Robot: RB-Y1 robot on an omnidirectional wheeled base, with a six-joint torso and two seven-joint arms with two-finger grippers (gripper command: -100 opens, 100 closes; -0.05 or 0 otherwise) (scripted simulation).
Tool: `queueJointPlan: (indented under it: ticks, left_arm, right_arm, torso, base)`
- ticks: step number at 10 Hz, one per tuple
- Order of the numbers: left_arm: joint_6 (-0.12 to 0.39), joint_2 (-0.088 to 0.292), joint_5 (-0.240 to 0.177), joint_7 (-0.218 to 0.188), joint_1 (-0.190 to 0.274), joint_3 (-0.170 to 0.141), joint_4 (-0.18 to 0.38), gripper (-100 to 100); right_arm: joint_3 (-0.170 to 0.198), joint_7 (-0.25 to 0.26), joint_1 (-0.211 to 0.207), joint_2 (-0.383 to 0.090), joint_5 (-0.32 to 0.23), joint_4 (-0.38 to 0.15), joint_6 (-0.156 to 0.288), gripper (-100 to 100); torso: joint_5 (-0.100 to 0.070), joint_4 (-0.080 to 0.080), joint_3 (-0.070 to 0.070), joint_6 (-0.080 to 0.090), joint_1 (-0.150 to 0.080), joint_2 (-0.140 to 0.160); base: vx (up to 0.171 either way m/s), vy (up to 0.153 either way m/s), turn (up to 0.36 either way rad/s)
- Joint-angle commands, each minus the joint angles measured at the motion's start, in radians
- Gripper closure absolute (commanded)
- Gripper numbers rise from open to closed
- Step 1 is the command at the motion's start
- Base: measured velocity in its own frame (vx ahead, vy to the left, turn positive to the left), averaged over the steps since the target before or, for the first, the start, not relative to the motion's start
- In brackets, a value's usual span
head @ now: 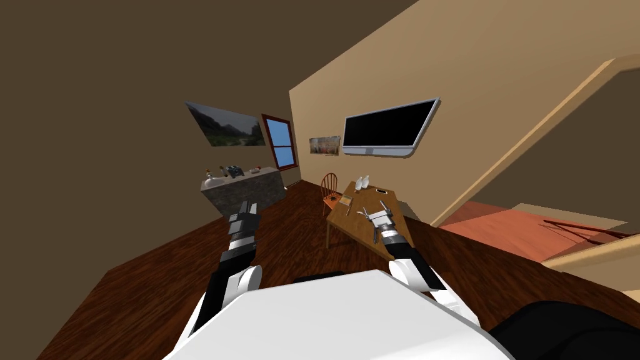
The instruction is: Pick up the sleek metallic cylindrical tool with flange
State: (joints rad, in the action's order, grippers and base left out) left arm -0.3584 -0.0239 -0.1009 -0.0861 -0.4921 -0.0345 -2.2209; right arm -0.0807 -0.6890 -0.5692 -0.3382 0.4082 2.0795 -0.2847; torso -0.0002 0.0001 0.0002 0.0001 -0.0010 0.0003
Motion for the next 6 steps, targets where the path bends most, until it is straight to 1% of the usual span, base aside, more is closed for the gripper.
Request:
queueJointPlan:
  ticks: [1, 2, 3, 4, 5, 6]
  left_arm:
    - [0.000, 0.000, 0.000, 0.000, 0.000, 0.000, 0.000, 0]
    - [0.000, 0.000, 0.000, 0.000, 0.000, 0.000, 0.000, 0]
    - [0.000, 0.000, 0.000, 0.000, 0.000, 0.000, 0.000, 0]
    - [0.000, 0.000, 0.000, 0.000, 0.000, 0.000, 0.000, 0]
    - [0.000, 0.000, 0.000, 0.000, 0.000, 0.000, 0.000, 0]
    - [0.000, 0.000, 0.000, 0.000, 0.000, 0.000, 0.000, 0]
  right_arm:
    - [-0.003, -0.050, 0.010, -0.017, 0.025, -0.032, 0.012, -100]
    - [-0.003, -0.057, 0.010, -0.017, 0.025, -0.032, 0.012, -100]
    - [-0.004, -0.097, 0.008, -0.040, 0.073, -0.071, 0.041, -100]
    - [-0.004, -0.123, 0.008, -0.040, 0.075, -0.071, 0.041, -100]
    - [-0.004, -0.153, 0.006, -0.063, 0.118, -0.111, 0.071, -100]
    - [-0.004, -0.178, 0.006, -0.063, 0.126, -0.111, 0.071, -100]
  torso:
    - [0.000, 0.000, 0.000, 0.000, 0.000, 0.000]
    - [0.000, 0.000, 0.000, 0.000, 0.000, 0.000]
    - [0.000, 0.000, 0.000, 0.000, 0.000, 0.000]
    - [0.000, 0.000, 0.000, 0.000, -0.001, 0.000]
    - [0.000, 0.000, 0.000, 0.000, -0.001, 0.000]
    - [0.000, 0.000, 0.000, 0.000, -0.001, 0.000]
  base:
    - [-0.007, -0.015, 0.067]
    - [-0.004, -0.008, 0.000]
    - [-0.008, -0.015, 0.135]
    - [-0.006, -0.019, 0.074]
    - [-0.007, -0.021, 0.155]
    - [-0.005, -0.023, 0.071]
